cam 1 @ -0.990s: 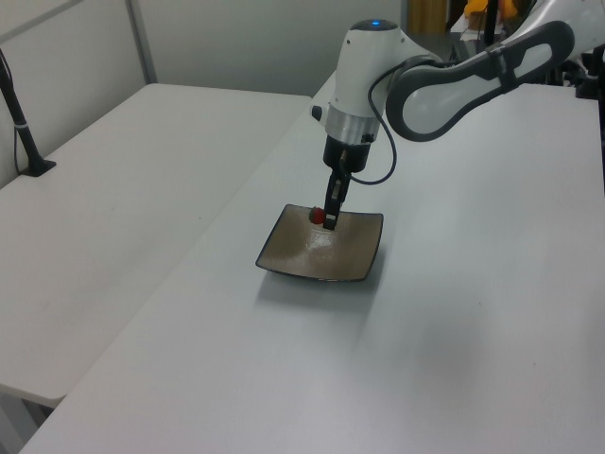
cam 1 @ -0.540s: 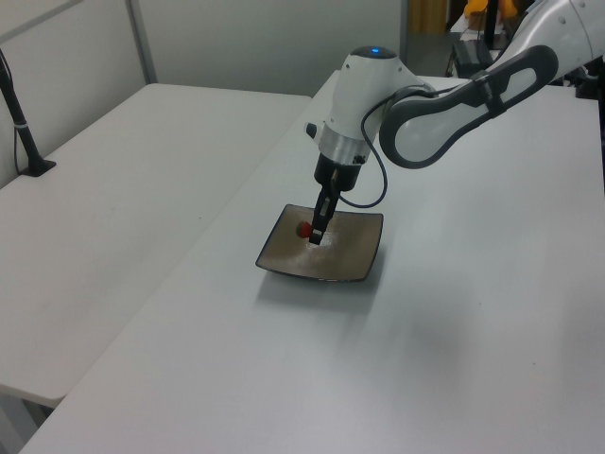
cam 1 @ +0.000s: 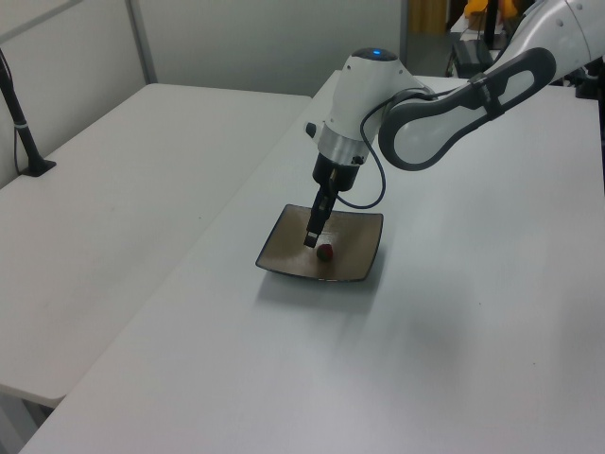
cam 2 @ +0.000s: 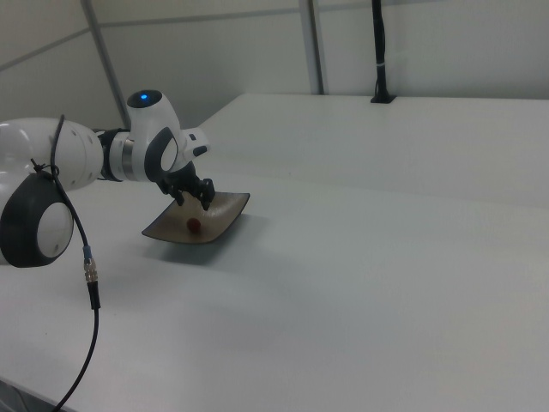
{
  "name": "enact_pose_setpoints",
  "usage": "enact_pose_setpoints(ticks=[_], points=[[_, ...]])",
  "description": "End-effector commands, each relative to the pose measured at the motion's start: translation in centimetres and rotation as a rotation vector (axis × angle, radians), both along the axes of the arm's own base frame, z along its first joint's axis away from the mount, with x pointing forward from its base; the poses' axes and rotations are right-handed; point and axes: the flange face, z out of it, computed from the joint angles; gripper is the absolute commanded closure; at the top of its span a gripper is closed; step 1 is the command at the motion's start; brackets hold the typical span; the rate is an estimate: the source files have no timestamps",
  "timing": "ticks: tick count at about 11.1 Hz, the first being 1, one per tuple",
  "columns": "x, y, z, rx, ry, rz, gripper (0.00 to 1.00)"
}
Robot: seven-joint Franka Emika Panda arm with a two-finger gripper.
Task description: Strawberries on a ceramic plate
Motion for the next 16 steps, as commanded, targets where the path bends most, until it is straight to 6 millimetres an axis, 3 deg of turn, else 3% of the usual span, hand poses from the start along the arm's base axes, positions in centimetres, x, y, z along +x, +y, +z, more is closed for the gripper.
enact_pose_setpoints(ticks=[1, 2, 6, 10, 12, 14, 16], points=[[-1.1, 0.2, 2.8, 0.001, -0.016, -0.007, 0.0], [-1.9, 0.1, 3.8, -0.025, 0.033, 0.002, 0.0], [-6.2, -1.9, 11.7, -0.118, 0.179, 0.012, 0.0], [-10.4, -8.9, 21.5, -0.164, 0.237, -0.079, 0.0], [-12.3, -12.5, 25.1, -0.155, 0.25, -0.137, 0.0], [-14.0, -15.3, 27.1, -0.155, 0.272, -0.179, 0.0], [-15.7, -15.9, 26.8, -0.135, 0.292, -0.185, 0.0]])
